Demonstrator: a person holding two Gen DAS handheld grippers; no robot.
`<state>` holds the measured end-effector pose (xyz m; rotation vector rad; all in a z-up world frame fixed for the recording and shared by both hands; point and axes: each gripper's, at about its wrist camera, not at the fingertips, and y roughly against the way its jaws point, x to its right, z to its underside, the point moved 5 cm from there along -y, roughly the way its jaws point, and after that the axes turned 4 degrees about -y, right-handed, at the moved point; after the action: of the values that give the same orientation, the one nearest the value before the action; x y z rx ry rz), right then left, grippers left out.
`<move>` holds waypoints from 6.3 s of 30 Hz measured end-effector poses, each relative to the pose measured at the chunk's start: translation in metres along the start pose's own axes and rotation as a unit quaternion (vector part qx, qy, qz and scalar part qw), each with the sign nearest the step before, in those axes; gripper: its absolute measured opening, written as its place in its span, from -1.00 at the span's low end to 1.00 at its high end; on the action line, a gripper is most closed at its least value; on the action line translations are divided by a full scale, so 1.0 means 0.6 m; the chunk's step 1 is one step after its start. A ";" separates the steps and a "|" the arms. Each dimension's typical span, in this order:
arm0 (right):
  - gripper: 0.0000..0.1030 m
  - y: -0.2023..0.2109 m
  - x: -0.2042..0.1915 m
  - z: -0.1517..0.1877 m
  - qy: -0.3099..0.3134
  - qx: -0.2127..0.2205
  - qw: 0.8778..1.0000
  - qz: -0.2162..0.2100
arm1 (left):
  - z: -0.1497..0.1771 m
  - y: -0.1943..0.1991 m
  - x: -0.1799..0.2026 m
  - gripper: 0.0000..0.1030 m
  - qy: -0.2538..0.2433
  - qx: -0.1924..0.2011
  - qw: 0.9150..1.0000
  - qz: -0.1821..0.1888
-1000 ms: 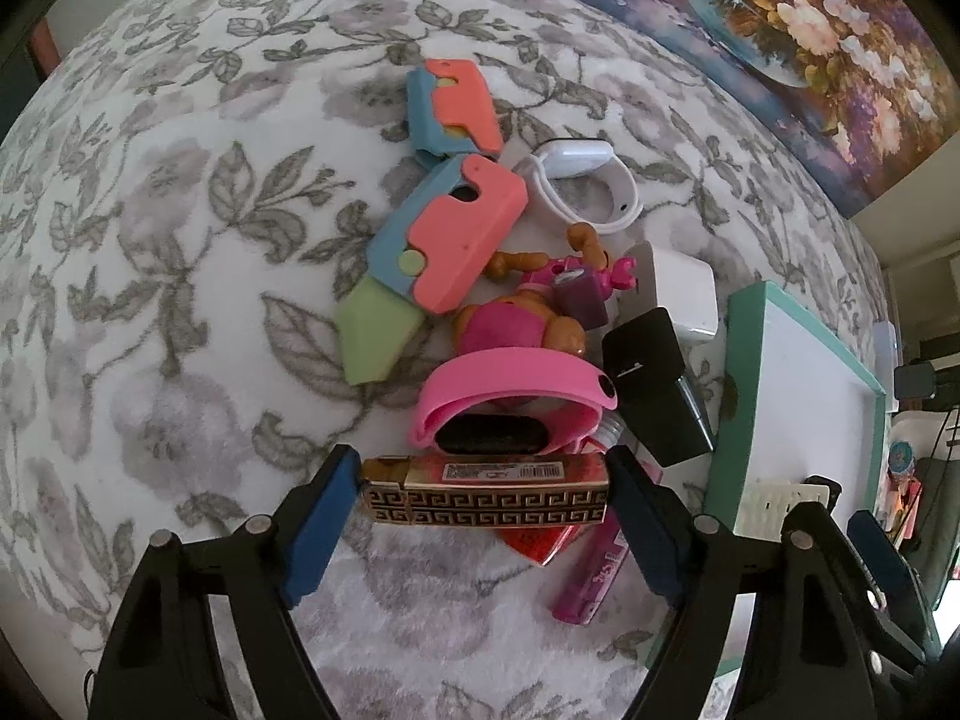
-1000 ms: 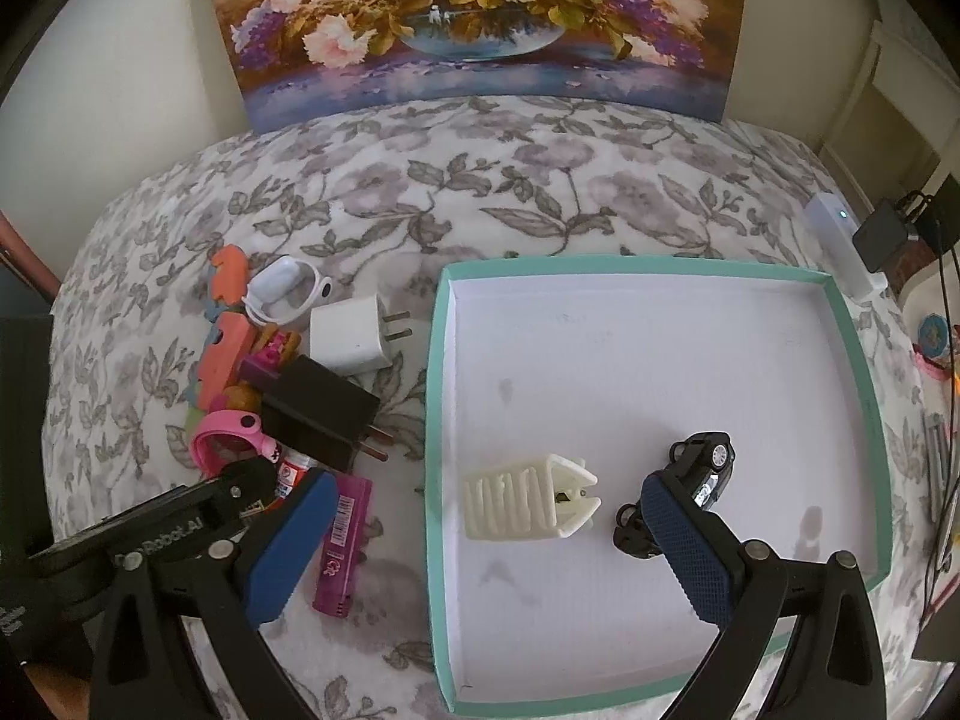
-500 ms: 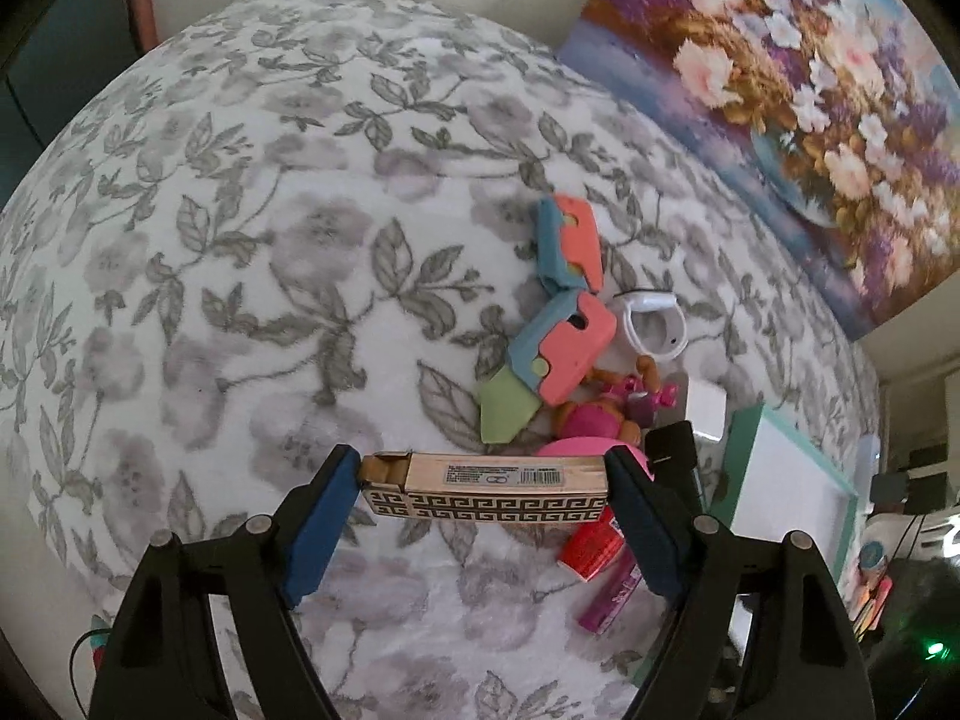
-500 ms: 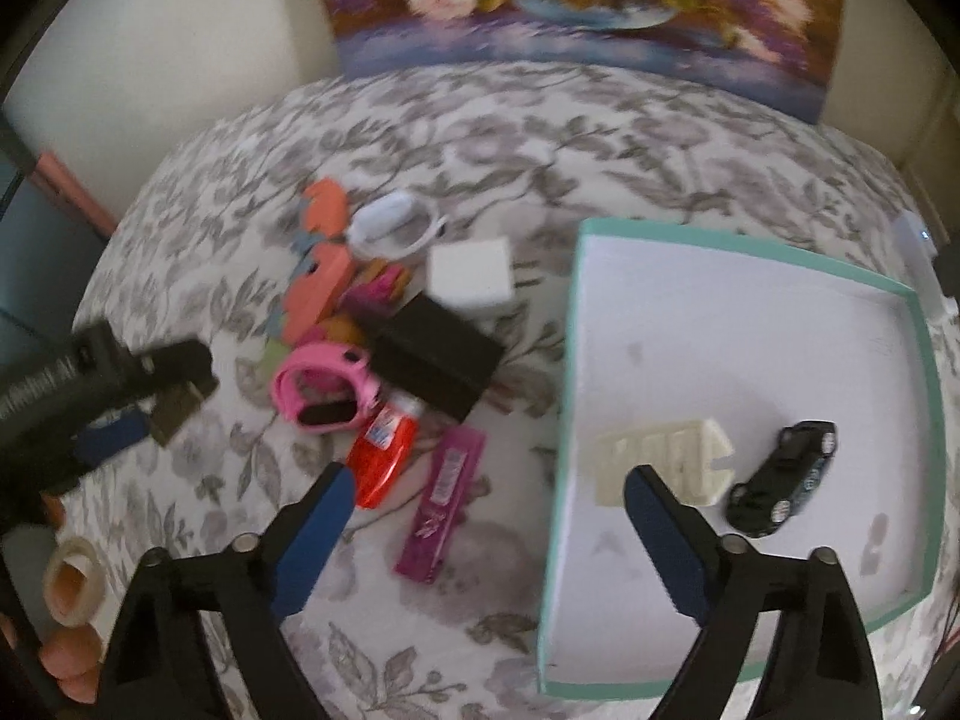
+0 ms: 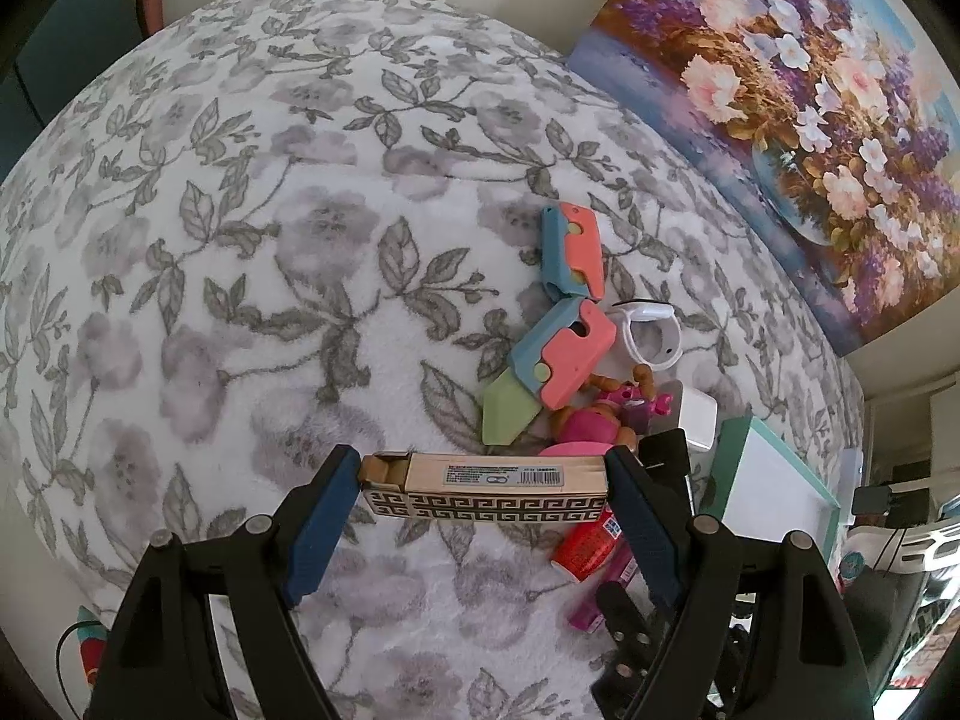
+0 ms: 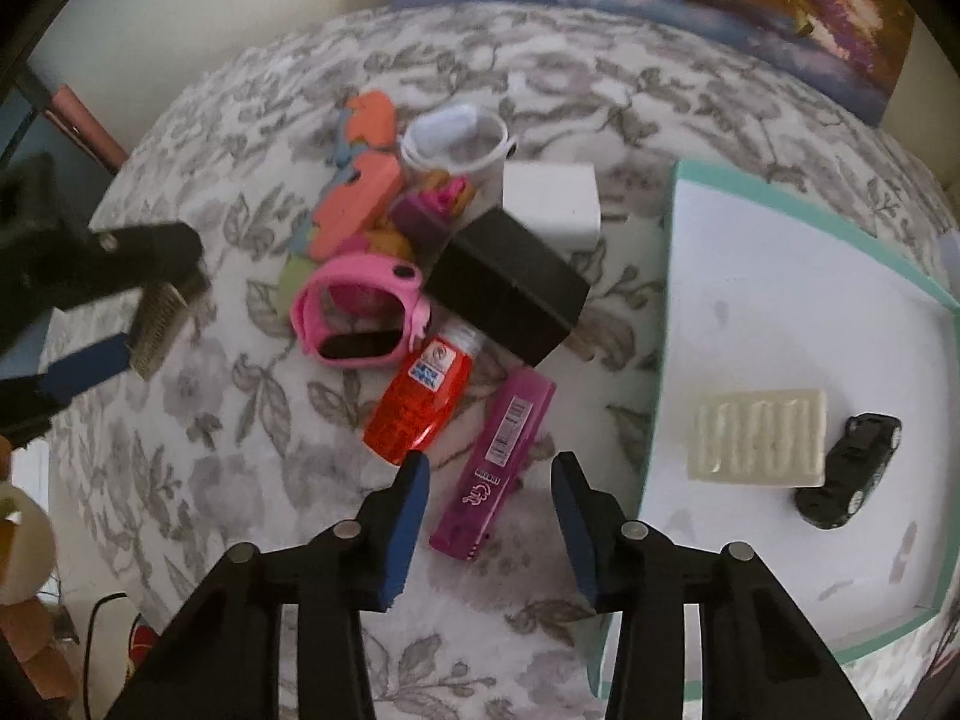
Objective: Organize rigid objects
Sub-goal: 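Grasp the pink lipstick tube with the right gripper while the left gripper holds the box, then carry the pink tube and the bar box over the white tray, then open the left gripper to drop the bar box while the right drops the pink tube, then move the left gripper to the pile and grasp the pink watch band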
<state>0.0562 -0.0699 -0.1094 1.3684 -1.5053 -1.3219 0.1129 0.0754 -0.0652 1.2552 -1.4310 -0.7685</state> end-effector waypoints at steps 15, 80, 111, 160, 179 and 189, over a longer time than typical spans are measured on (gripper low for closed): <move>-0.34 -0.039 -0.009 0.002 0.013 0.000 0.999 0.030 | 0.007 -0.030 -0.009 0.61 0.009 -0.026 1.000 -0.009; -0.60 0.134 0.416 0.021 -0.290 0.095 0.950 0.057 | 0.179 -0.022 0.313 0.61 -0.236 -0.049 0.970 0.027; 0.09 0.090 0.481 0.062 -0.324 0.054 0.941 0.083 | 0.244 -0.093 0.357 0.64 -0.280 -0.113 0.953 -0.005; 1.00 0.147 0.182 -0.034 -0.119 0.139 0.983 0.020 | 0.009 0.025 0.058 0.74 -0.019 0.022 0.998 -0.060; 1.00 0.054 0.065 -0.093 -0.129 0.076 0.988 -0.036 | -0.026 -0.021 -0.032 0.74 0.011 -0.010 0.997 -0.072; 1.00 0.034 0.089 -0.137 -0.177 0.058 0.982 -0.028 | -0.017 -0.073 0.019 0.74 -0.030 -0.032 0.997 -0.065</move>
<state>0.1182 -0.1420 -0.0774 1.3032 -1.8148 -1.5977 0.1364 0.0552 -0.1000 1.2946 -1.3712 -0.9412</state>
